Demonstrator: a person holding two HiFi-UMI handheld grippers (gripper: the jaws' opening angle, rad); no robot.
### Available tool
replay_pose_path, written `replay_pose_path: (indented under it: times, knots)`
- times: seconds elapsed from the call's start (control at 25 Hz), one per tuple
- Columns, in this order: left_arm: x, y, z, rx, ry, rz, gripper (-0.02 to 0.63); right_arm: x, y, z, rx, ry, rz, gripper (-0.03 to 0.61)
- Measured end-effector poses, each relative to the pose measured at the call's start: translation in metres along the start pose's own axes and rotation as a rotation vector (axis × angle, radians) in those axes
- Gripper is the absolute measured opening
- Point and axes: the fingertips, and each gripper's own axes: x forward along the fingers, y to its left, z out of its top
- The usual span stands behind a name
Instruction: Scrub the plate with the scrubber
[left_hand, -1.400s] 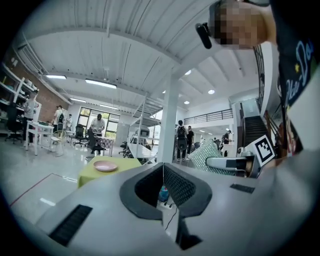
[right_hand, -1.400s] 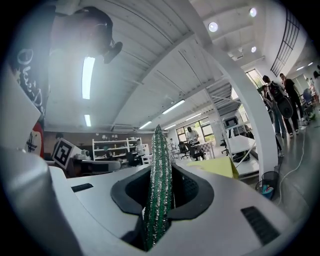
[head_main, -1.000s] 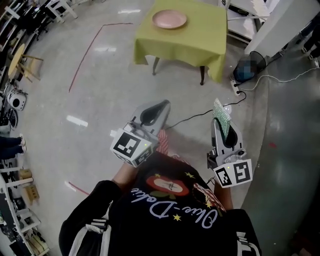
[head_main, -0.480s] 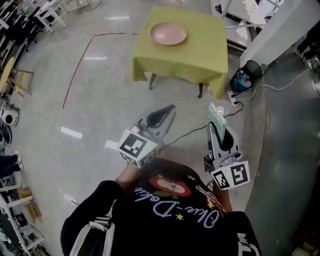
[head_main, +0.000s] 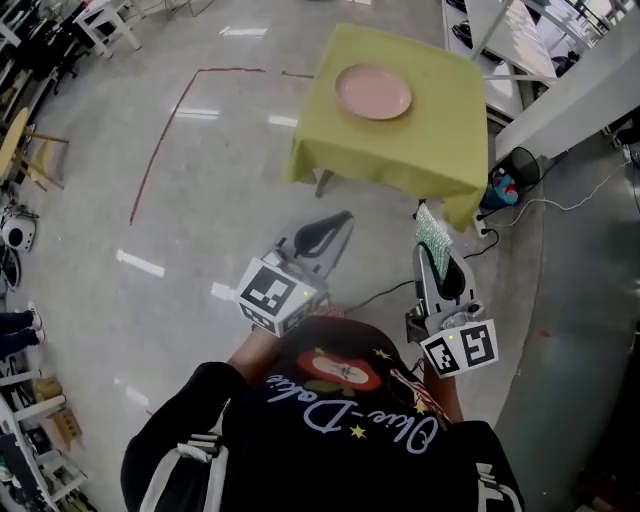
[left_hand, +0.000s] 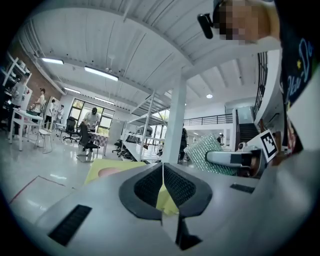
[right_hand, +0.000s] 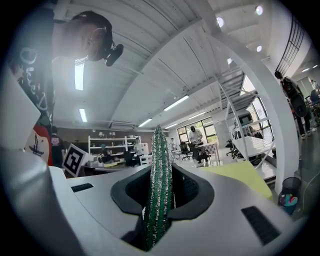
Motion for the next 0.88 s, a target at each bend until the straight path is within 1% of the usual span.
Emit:
replay_pose_path:
  times: [0.12, 0.24, 0.4, 0.52, 0.6, 0.72, 0.88]
  knots:
    - [-0.006, 0.034, 0.01, 0.011, 0.006, 0.007, 0.005, 0.035, 0.013, -0.002, 0.011, 0.006, 0.011, 0.061]
    - [-0.008, 0.062, 0.011, 0.006, 0.013, 0.011, 0.005, 0.061, 0.019, -0.006, 0.012, 0.009, 0.013, 0.061]
    - [-0.004, 0.079, 0.009, -0.015, 0.026, -0.006, 0.005, 0.076, 0.018, -0.01, 0.009, 0.028, -0.009, 0.061]
    - [0.007, 0.083, 0.007, -0.027, 0.019, -0.02, 0.005, 0.08, 0.002, -0.014, 0.007, 0.044, -0.038, 0.061]
    - [0.014, 0.087, 0.006, -0.033, 0.02, -0.013, 0.005, 0.083, -0.012, -0.014, 0.006, 0.052, -0.051, 0.061]
    - [0.026, 0.101, 0.0, -0.045, 0.036, 0.015, 0.005, 0.096, -0.03, -0.012, 0.006, 0.054, -0.047, 0.061]
    - [0.038, 0.133, 0.001, -0.054, 0.047, 0.071, 0.005, 0.133, -0.046, -0.013, 0.016, 0.05, -0.019, 0.061]
